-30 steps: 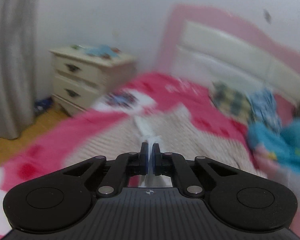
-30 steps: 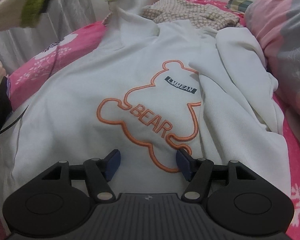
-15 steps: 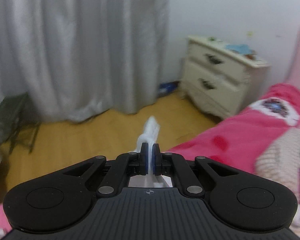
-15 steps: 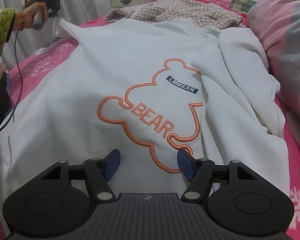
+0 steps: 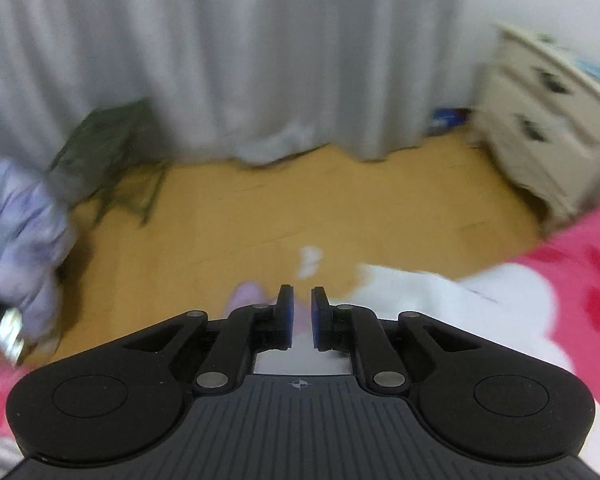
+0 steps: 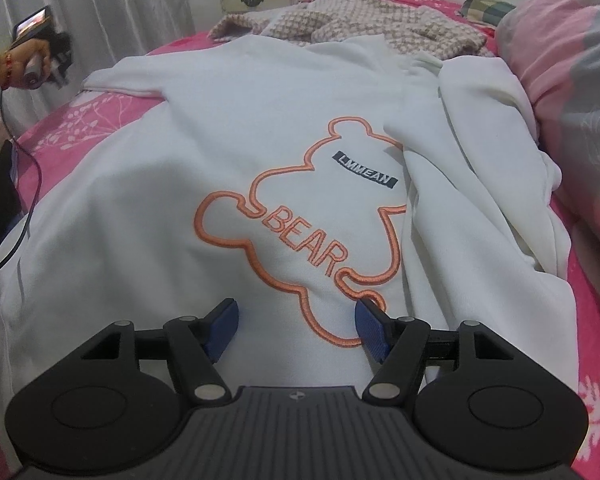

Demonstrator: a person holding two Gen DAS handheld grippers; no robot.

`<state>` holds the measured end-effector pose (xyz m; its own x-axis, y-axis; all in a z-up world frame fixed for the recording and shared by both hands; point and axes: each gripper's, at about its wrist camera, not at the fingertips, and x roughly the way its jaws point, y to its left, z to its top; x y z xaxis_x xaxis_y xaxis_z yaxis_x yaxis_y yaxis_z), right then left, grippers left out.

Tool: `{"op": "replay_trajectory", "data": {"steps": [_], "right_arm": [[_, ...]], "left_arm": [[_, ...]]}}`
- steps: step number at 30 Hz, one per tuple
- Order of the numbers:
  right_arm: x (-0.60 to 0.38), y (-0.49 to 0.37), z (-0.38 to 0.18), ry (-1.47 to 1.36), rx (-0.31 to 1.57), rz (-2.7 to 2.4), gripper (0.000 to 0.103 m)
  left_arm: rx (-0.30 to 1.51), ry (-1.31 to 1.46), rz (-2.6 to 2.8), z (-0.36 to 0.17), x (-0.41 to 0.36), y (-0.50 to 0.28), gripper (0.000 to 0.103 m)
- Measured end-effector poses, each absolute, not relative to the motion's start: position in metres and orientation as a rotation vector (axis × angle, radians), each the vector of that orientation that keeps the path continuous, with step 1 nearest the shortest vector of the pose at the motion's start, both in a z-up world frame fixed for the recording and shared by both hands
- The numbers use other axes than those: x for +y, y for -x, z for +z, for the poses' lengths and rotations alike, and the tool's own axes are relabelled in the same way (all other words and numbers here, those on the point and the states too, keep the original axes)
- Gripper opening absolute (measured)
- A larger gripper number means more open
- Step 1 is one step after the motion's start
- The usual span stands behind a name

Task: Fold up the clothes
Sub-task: 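Open the left tool to lay the sleeve on the bedspread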

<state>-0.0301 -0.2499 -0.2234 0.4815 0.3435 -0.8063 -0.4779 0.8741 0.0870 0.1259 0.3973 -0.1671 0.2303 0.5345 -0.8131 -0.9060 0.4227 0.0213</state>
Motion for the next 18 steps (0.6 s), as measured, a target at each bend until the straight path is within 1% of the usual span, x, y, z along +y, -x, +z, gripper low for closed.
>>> {"op": "replay_trajectory", "data": {"steps": [2,5,8,11,12,13,15,18], "right_arm": [[-0.248,0.03,-0.224,0.158,0.945,0.505,0.073],[-0.246,0.031,-0.224,0.162,0.948,0.503,0.075],[-0.244,0.031,-0.224,0.165,0.953,0.5,0.076],[-0.243,0.031,-0.224,0.163,0.957,0.495,0.076],[-0.243,0.031,-0.224,0.163,0.958,0.494,0.076],[-0.243,0.031,-0.224,0.162,0.958,0.492,0.076],[-0.243,0.032,-0.224,0.161,0.958,0.491,0.076],[-0.243,0.031,-0.223,0.162,0.962,0.495,0.076]], "left_arm": [[0.832,0.607,1.115,-0.165,0.411,-0.114,0.009],[0.774,0.62,1.092,-0.158,0.41,-0.117,0.01],[0.789,0.578,0.928,-0.153,0.385,-0.138,0.015],[0.849,0.463,0.665,-0.149,0.333,-0.168,0.022],[0.877,0.405,0.562,-0.149,0.311,-0.179,0.027],[0.907,0.352,0.451,-0.149,0.289,-0.191,0.039],[0.963,0.262,0.211,-0.152,0.243,-0.213,0.055],[0.929,0.104,0.039,-0.154,0.181,-0.232,0.055]]}}
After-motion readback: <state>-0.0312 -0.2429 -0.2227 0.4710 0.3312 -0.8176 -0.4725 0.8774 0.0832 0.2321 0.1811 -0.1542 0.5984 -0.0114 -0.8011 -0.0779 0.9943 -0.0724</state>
